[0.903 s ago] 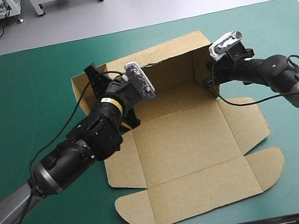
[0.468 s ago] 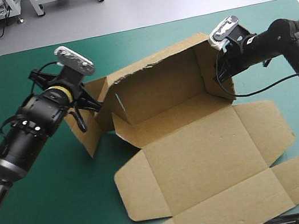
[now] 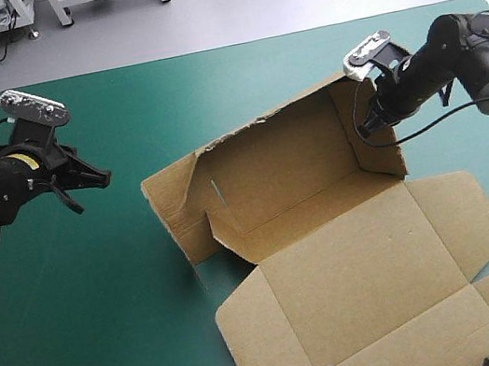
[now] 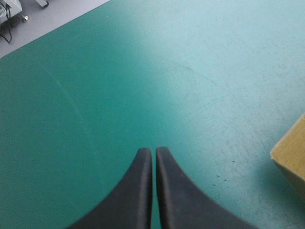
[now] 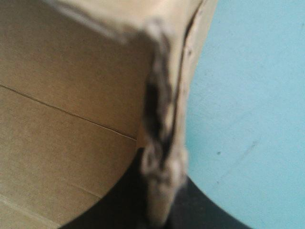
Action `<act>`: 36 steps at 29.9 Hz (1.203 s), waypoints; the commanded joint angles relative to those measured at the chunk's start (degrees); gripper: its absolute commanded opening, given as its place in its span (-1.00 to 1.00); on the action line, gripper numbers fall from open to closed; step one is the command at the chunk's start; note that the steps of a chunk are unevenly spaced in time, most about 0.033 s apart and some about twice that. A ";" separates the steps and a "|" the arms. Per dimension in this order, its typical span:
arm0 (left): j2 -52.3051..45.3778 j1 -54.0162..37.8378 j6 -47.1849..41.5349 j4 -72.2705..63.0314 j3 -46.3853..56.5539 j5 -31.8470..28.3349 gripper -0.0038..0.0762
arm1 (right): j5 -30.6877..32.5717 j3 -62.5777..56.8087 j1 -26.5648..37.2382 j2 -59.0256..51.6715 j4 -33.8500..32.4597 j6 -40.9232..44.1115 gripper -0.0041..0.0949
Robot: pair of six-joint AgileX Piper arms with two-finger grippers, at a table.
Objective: Fold the box
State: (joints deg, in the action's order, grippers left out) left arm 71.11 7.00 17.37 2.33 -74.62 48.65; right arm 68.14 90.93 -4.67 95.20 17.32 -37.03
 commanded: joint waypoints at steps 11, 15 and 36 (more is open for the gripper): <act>-1.61 -2.03 -0.49 -1.70 -1.45 -2.74 -0.87 | 3.40 7.37 0.51 11.17 3.56 0.71 -0.96; -1.61 -2.03 -0.49 -1.24 -1.45 -2.84 -0.87 | 3.68 11.18 0.51 11.38 4.54 -2.20 -0.73; -1.61 -2.03 -0.25 0.57 -1.45 -3.60 -0.87 | 3.81 22.44 -2.06 13.86 0.10 8.52 0.52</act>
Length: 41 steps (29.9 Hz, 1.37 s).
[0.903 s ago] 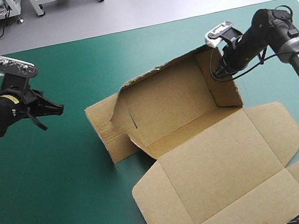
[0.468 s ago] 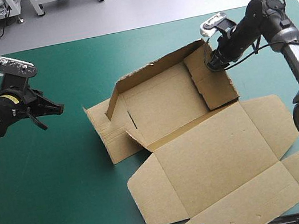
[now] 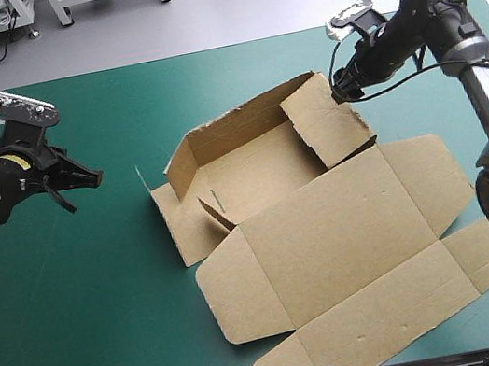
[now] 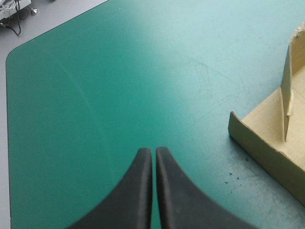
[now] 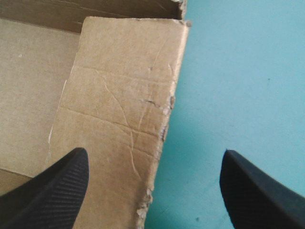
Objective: Fold the box
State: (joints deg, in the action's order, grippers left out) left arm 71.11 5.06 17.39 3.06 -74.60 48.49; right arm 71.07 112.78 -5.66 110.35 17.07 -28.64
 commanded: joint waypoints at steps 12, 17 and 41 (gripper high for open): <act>-1.61 -0.09 -0.27 -2.62 -1.46 -3.07 -0.87 | 0.87 0.58 -1.98 9.10 2.75 2.10 0.38; -1.61 -0.09 -0.27 -3.49 -1.46 -3.19 -0.87 | 0.87 0.68 -1.98 10.26 2.73 2.81 -0.37; 9.57 -29.09 30.67 -59.32 -1.46 9.41 -0.87 | 0.95 4.16 11.47 -11.54 24.81 -2.27 -0.97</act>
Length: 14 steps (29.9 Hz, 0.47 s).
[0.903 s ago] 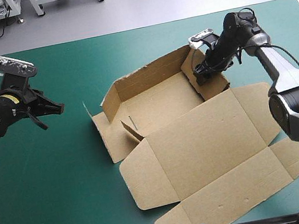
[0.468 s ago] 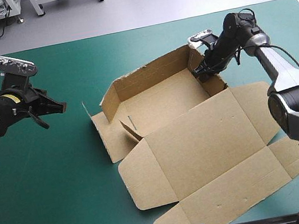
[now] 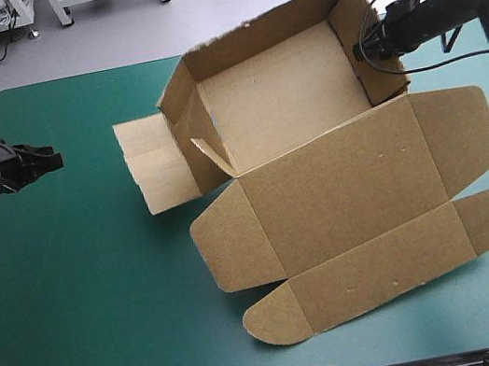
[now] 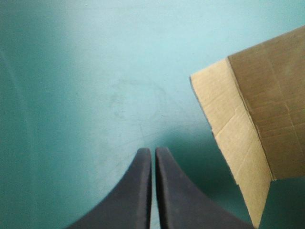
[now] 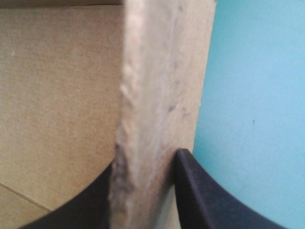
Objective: Fold the box
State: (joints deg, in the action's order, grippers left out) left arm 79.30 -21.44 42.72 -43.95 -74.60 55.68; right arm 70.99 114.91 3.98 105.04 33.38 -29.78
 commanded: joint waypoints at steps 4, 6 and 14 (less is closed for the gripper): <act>5.96 -2.69 7.89 -15.97 -1.46 2.86 -0.87 | 1.04 2.03 3.48 -9.61 10.84 -1.48 -0.97; 9.07 -2.69 9.98 -20.15 -1.46 4.68 -0.87 | 1.04 2.03 3.48 -10.83 11.71 -1.48 -0.97; 18.57 0.53 16.75 -40.55 -0.69 18.90 -0.49 | 1.04 2.03 3.48 -12.03 14.51 -1.95 -0.97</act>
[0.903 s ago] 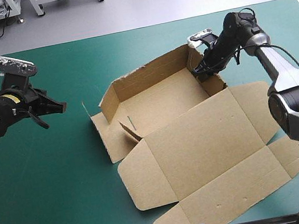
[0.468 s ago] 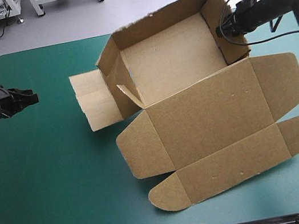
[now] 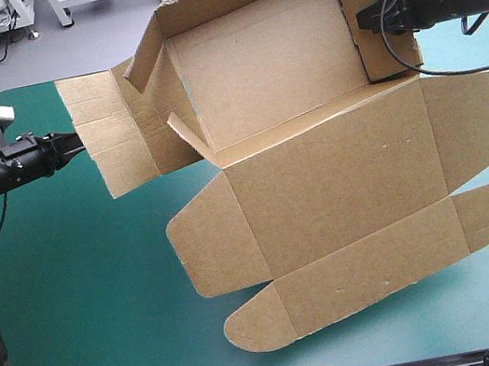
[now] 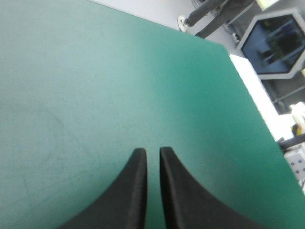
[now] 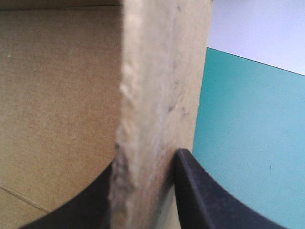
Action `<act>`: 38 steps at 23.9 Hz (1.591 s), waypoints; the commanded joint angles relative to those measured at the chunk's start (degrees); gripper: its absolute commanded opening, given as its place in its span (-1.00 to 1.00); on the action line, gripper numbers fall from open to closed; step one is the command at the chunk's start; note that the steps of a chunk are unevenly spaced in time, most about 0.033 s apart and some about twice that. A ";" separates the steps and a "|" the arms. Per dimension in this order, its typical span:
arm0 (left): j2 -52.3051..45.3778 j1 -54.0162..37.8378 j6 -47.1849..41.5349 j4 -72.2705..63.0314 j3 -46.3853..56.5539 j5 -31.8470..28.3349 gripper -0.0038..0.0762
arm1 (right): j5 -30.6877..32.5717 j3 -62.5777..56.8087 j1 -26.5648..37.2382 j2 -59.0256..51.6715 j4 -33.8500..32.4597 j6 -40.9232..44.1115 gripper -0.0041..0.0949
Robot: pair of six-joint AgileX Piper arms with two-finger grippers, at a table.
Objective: Fold the box
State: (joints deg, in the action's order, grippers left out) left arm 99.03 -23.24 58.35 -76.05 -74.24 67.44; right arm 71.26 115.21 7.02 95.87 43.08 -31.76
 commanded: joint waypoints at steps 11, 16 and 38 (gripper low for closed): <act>-1.14 19.66 3.35 -10.81 -1.06 7.14 -0.08 | 0.66 1.73 0.44 -0.04 3.94 -0.32 -0.97; -5.28 19.76 3.57 -13.69 -1.06 7.14 -0.08 | 0.66 1.73 0.23 2.86 -0.70 0.28 -0.96; -10.61 19.76 0.49 -13.84 -1.26 7.14 0.21 | -6.74 1.73 -8.84 4.44 -11.21 5.98 -0.96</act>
State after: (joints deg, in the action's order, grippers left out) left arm 91.30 -3.68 59.76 -85.37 -73.90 68.44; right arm 67.44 115.20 -1.36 103.26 28.73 -26.54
